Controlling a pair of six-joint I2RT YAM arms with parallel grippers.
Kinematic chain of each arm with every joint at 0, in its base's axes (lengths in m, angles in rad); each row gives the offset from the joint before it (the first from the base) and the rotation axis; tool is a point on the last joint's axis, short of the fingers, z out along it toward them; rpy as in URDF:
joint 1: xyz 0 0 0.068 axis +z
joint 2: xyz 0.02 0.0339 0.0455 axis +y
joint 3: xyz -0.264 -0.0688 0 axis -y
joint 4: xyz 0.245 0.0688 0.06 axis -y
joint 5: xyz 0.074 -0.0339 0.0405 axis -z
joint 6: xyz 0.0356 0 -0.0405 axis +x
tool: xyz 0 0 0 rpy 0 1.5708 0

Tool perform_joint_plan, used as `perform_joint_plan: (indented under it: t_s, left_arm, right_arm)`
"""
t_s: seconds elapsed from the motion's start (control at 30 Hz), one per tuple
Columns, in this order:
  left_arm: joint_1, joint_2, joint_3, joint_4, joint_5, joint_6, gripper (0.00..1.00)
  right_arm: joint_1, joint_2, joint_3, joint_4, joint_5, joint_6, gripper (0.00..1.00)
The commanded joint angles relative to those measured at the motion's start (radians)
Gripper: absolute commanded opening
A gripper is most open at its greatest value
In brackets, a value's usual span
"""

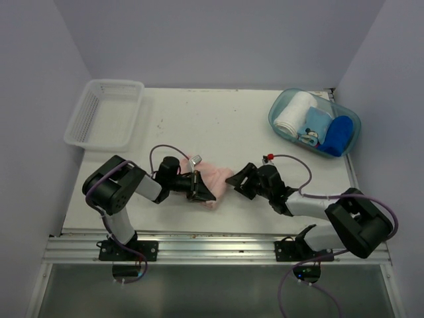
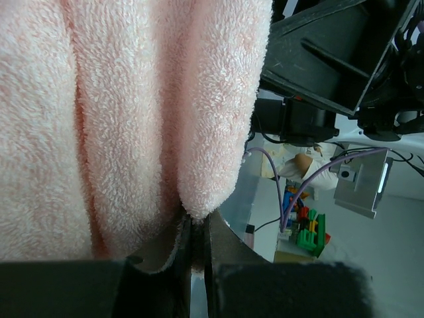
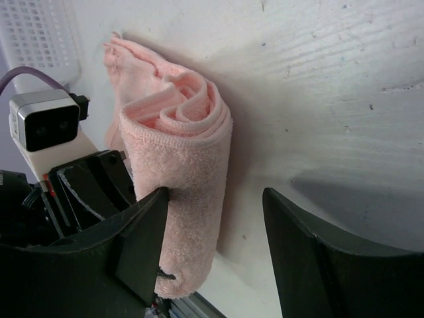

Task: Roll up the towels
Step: Roll the towel

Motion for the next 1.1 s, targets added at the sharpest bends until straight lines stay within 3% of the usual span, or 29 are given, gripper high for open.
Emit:
perform_joint_plan:
  t_s: [0.0, 0.3, 1.07]
  left_arm:
    - [0.009, 0.011, -0.005, 0.063, 0.033, -0.001, 0.0]
    - [0.014, 0.017, -0.004, 0.074, 0.045, -0.005, 0.0]
    - [0.024, 0.02, -0.01, 0.095, 0.061, -0.012, 0.0]
  right_arm:
    - [0.004, 0.034, 0.054, 0.05, -0.012, -0.025, 0.63]
    - [0.007, 0.153, 0.074, 0.182, -0.062, -0.004, 0.62]
    - [0.015, 0.243, 0.121, 0.277, -0.111, -0.002, 0.67]
